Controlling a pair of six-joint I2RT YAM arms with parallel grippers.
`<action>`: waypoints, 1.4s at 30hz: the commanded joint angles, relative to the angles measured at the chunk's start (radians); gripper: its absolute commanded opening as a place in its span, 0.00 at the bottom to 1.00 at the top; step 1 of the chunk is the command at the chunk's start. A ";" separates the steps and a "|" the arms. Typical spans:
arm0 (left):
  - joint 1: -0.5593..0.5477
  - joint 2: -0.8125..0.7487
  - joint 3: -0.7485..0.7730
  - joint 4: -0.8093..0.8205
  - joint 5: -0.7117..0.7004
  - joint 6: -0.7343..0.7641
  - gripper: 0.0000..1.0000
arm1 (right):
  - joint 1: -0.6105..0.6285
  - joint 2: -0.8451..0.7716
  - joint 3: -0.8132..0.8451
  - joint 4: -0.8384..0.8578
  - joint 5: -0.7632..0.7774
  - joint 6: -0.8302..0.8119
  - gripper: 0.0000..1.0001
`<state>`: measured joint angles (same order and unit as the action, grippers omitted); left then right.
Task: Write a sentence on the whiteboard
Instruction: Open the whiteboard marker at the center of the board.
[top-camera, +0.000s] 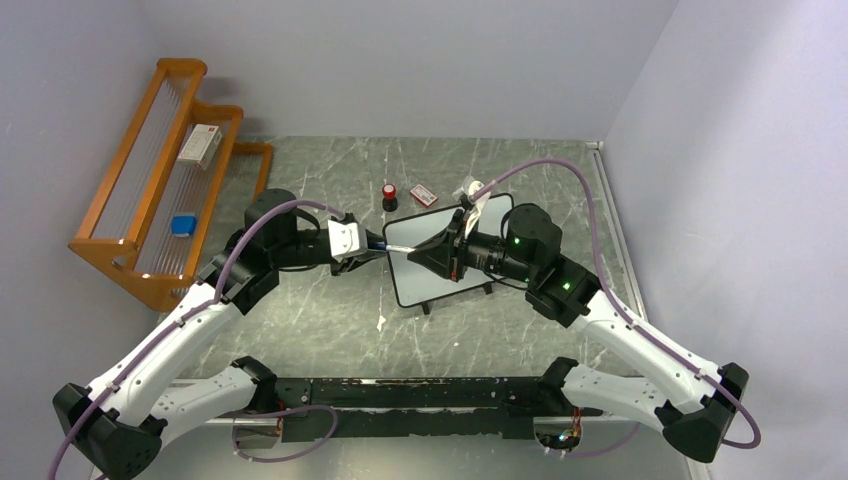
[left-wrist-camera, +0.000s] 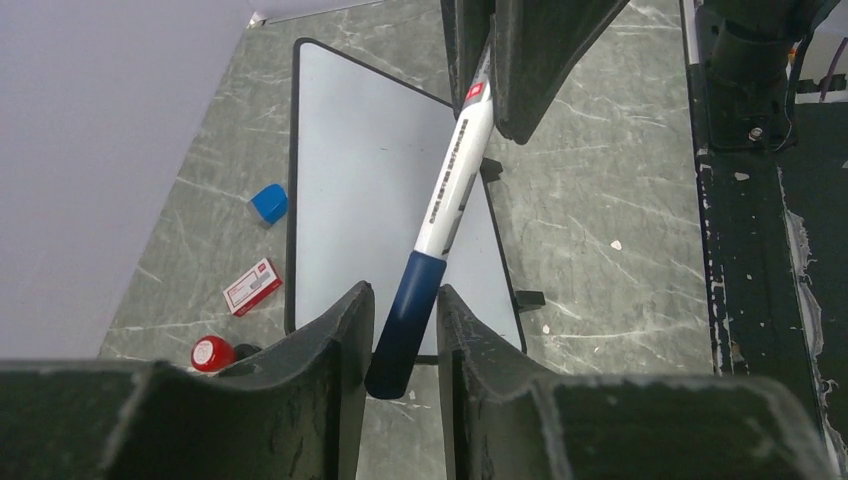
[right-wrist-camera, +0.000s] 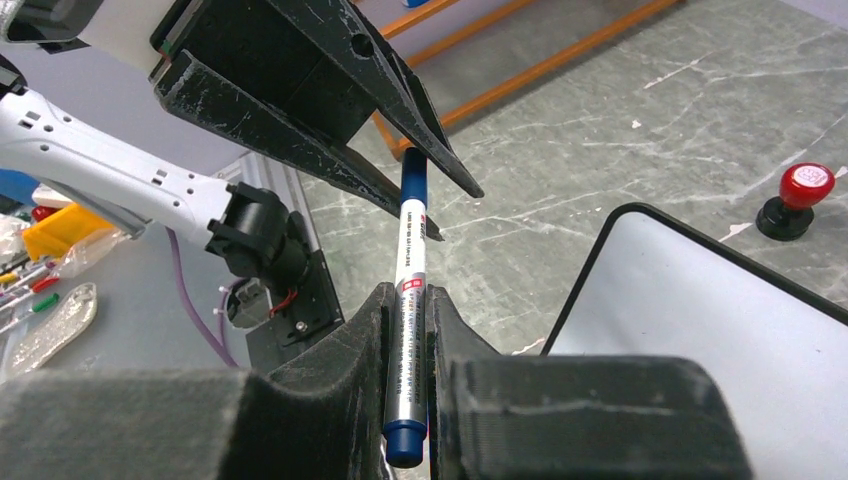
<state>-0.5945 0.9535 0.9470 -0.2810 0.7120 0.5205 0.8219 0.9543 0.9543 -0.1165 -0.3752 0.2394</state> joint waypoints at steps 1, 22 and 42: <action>-0.001 -0.012 0.023 0.024 0.049 0.013 0.34 | -0.006 0.013 -0.005 0.029 -0.030 0.005 0.00; -0.019 -0.049 0.001 -0.065 0.009 0.117 0.05 | -0.008 0.151 0.215 -0.321 -0.048 -0.045 0.48; -0.169 -0.017 0.090 -0.230 -0.188 0.174 0.05 | -0.034 0.188 0.270 -0.397 -0.237 -0.055 0.50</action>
<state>-0.7559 0.9241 1.0023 -0.5014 0.5358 0.6846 0.7967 1.1534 1.2476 -0.5453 -0.5591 0.1619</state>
